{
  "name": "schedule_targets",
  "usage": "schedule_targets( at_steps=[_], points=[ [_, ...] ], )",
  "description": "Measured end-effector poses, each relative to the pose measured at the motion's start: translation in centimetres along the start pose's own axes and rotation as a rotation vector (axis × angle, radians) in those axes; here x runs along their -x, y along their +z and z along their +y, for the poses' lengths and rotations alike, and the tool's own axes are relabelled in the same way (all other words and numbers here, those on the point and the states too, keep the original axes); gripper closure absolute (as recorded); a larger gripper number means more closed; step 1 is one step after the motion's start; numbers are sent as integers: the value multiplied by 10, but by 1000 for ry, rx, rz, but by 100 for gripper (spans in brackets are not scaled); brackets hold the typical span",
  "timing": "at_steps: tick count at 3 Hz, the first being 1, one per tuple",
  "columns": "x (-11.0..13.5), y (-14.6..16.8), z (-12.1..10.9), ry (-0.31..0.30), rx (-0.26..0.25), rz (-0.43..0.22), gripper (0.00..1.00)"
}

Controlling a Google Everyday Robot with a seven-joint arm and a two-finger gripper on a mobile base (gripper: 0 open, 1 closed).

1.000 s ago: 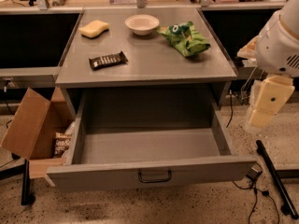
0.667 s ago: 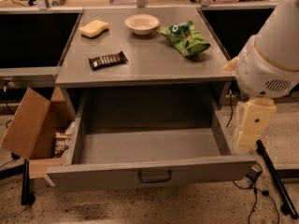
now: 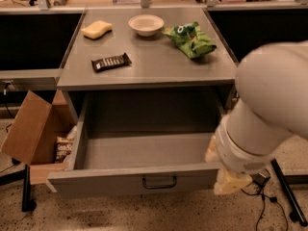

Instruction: Close top drawer

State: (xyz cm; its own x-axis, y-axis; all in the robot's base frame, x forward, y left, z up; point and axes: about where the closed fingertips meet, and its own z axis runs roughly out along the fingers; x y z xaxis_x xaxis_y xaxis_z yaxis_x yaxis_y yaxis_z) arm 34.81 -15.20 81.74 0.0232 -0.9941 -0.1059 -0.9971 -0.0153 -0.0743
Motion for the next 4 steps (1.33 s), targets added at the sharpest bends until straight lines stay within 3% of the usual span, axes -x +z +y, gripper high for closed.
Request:
schedule_targets(
  at_steps=[2,3,4],
  points=[
    [-21,78,34,16,48,19,94],
    [-34,132,36,73,60,20,100],
    [-35,159,31,100,60,13,100]
  ],
)
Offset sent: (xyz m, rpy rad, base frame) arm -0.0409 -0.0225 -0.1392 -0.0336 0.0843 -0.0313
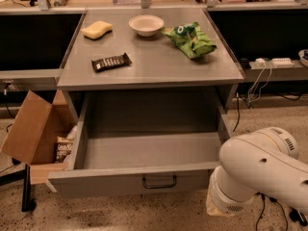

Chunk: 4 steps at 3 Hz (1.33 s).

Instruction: Close top drawer

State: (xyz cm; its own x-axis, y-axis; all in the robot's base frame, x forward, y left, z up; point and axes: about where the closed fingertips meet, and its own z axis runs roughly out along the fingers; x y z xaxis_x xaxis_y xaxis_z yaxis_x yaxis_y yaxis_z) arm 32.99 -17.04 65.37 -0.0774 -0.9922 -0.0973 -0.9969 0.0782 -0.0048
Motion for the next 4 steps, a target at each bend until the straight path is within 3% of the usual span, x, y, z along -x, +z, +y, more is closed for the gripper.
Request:
schedule_targets(
  at_steps=[2,4],
  points=[
    [4,28,-49,55,-67,-16,97],
    [4,28,-49,55,-67,-16,51]
  ],
)
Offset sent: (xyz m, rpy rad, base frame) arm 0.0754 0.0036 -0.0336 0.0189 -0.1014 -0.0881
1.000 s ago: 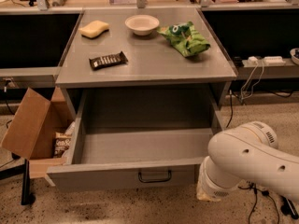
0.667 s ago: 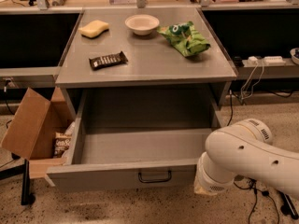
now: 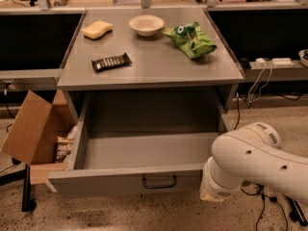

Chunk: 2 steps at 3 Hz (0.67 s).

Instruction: Close top drawer

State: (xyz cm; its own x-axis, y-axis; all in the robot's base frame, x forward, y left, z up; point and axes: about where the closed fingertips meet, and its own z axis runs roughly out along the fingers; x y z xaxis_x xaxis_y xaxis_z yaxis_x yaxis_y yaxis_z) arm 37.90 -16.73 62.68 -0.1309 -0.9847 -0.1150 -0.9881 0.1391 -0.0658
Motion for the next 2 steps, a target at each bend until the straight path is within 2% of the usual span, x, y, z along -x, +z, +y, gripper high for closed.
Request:
schedule_targets(
  at_steps=[2],
  points=[
    [0,0,0,0,0,0,0]
  ],
)
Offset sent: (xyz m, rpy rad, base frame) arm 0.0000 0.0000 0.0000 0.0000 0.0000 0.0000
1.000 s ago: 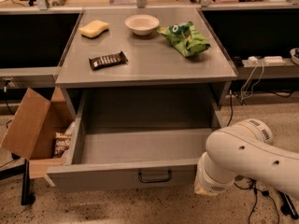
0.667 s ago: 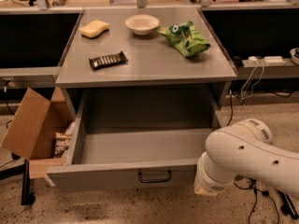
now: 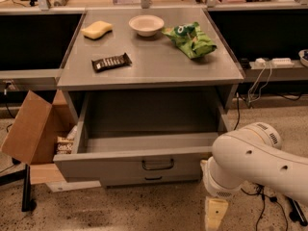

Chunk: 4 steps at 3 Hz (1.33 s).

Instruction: Close top drawer

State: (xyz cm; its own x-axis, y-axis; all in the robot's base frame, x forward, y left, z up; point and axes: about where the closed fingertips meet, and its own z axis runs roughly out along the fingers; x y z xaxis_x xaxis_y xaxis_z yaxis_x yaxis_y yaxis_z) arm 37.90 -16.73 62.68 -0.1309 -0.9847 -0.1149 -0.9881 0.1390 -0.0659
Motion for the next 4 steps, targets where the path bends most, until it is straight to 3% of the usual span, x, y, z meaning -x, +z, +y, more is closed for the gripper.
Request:
schedule_targets(
  at_steps=[1,2,4],
  points=[
    [0,0,0,0,0,0,0],
    [-4,-4,-10,-14,-15,-35,17],
    [-4,-17,-51,-82,-76,-133,63]
  ],
)
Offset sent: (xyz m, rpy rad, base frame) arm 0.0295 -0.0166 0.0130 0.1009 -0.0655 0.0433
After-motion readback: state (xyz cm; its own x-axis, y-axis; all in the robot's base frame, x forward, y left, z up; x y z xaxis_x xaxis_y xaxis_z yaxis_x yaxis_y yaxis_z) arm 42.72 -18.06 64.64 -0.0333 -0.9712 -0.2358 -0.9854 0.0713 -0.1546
